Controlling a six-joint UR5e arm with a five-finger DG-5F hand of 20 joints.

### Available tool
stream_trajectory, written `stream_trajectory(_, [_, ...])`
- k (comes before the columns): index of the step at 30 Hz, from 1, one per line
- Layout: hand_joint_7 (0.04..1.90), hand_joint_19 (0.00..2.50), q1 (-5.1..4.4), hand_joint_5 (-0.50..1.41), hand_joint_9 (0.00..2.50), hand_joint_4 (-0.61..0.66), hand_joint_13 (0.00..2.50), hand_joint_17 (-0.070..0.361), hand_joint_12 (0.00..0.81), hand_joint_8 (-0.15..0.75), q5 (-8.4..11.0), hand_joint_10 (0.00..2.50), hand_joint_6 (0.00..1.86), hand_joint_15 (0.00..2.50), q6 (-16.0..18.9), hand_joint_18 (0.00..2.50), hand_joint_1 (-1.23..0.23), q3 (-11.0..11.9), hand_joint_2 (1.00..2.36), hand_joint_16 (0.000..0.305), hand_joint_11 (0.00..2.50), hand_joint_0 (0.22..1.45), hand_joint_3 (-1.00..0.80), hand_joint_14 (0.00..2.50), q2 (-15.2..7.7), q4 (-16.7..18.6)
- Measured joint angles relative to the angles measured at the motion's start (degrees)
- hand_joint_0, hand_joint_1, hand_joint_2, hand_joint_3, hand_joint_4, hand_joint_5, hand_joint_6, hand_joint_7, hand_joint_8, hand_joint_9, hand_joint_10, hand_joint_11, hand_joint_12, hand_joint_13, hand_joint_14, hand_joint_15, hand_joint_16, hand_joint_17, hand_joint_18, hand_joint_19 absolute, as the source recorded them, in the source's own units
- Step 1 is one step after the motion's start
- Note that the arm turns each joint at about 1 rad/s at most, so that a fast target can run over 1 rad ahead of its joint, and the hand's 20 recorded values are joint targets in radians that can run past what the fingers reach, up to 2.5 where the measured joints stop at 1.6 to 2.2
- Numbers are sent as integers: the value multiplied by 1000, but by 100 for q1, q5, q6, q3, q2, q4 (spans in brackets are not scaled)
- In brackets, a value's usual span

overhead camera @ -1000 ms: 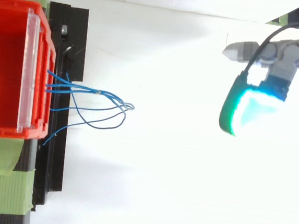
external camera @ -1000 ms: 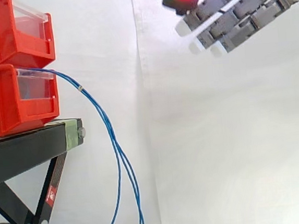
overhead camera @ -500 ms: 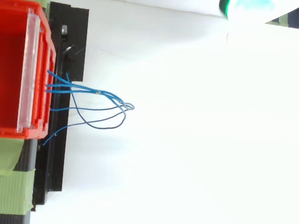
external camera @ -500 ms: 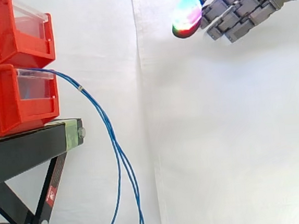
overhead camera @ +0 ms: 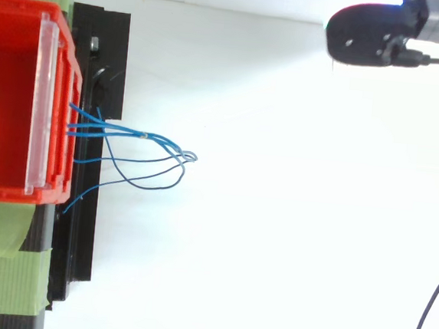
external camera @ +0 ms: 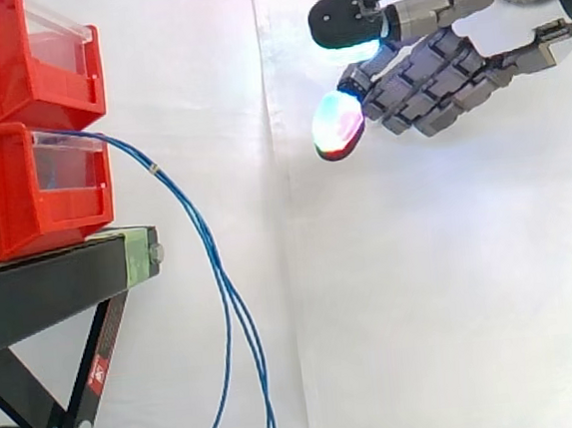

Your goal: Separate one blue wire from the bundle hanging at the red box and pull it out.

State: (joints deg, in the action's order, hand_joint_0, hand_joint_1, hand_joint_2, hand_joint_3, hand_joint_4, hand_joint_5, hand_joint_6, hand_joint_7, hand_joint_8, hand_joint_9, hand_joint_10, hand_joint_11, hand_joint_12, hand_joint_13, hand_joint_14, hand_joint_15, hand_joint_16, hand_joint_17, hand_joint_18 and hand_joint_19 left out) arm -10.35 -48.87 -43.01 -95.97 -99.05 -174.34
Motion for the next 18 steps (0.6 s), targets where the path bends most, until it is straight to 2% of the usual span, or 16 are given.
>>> stream_trajectory(4, [849, 0, -51, -228, 0, 234, 0, 161, 365, 247, 11, 0, 502, 133, -143, 0, -453, -1, 1000, 72, 0, 486, -500, 2, -86, 141])
stream_trajectory(10, [849, 0, -127, -228, 0, 234, 0, 161, 365, 248, 22, 0, 503, 134, -286, 0, -456, -1, 1000, 72, 0, 487, -500, 4, -395, 355])
stream_trajectory(15, [849, 0, -254, -228, 0, 235, 0, 160, 364, 249, 28, 0, 502, 131, -310, 0, -462, -1, 1000, 71, 0, 488, -500, 2, -693, 725])
stream_trajectory(18, [845, 0, -341, -228, 0, 234, 0, 159, 363, 249, 34, 0, 503, 132, -312, 0, -462, 0, 1000, 71, 0, 490, -500, 2, -798, 914])
